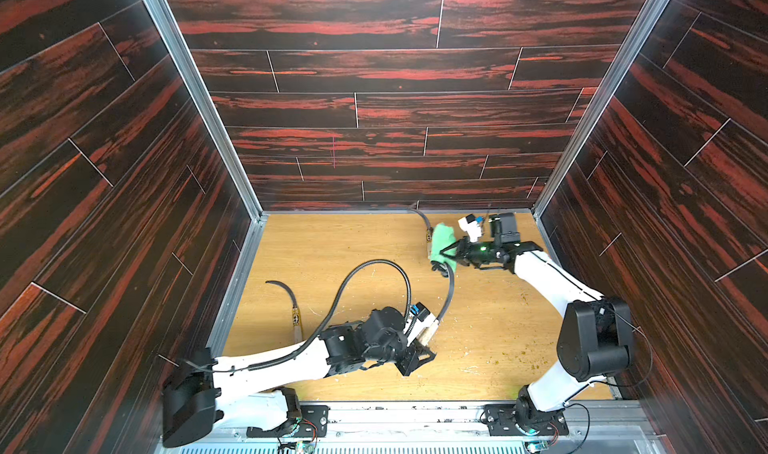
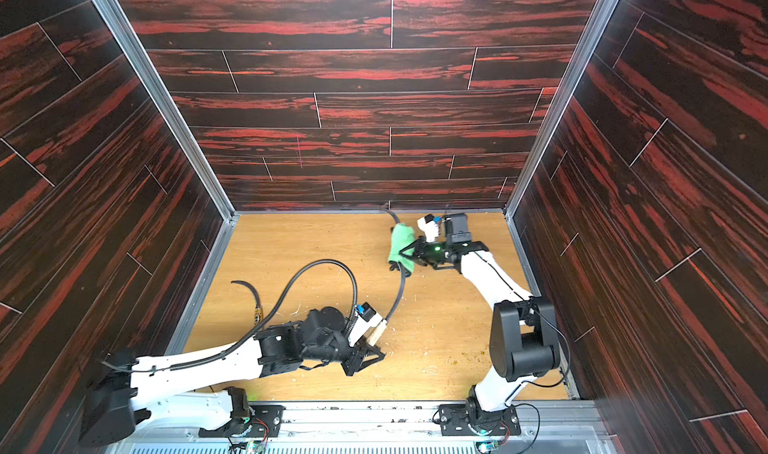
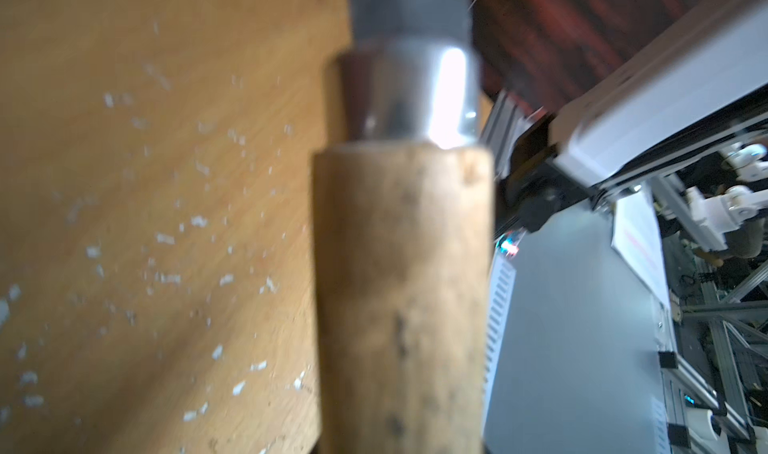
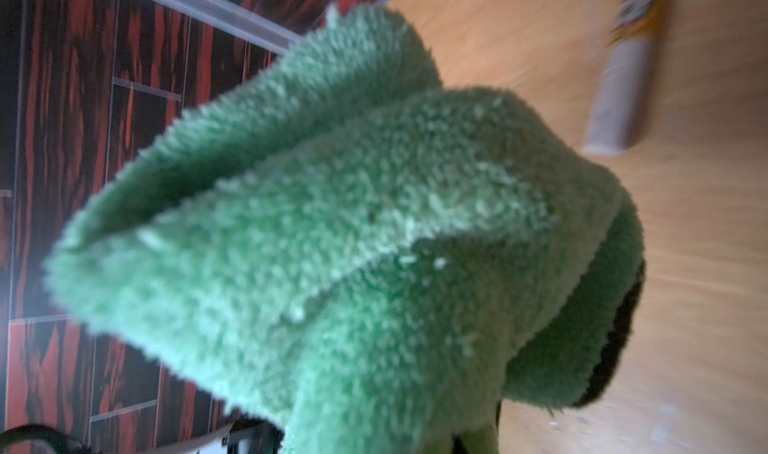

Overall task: Wipe small sickles with rags
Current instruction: Wipe the small sickle.

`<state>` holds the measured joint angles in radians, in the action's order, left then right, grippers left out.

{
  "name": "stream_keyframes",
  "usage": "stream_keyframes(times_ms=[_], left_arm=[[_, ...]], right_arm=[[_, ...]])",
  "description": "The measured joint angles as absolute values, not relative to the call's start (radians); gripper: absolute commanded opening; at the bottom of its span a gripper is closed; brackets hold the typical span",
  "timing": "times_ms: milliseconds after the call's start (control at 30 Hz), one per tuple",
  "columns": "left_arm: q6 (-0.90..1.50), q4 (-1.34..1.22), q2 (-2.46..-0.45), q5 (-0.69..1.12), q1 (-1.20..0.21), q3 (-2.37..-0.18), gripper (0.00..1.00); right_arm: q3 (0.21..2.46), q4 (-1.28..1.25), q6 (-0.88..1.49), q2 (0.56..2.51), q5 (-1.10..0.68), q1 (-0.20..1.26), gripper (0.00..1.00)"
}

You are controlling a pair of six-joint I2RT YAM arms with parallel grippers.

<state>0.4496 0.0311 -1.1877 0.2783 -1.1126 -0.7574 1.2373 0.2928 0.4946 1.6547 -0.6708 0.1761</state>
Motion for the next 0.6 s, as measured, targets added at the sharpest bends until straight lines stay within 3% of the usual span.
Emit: stream_keyframes(times_ms=[233, 433, 600], left_arm=[[0.653, -0.389, -1.124, 0.280, -1.033, -0.498, 0.00], [0.888, -0.818, -1.287, 0.330, -0.973, -0.421, 0.00], [1.054, -1.124, -1.436, 0.390, -0.952, -0.471, 0.00]], right_arm=[[1.151, 0.339, 0.458, 1.533, -0.643, 0.152, 0.00], [0.990, 0.291, 0.463, 1.224, -0.679, 0.199, 0.00], [0.904, 0.195, 0.496, 1.092, -0.745, 0.252, 0.00]])
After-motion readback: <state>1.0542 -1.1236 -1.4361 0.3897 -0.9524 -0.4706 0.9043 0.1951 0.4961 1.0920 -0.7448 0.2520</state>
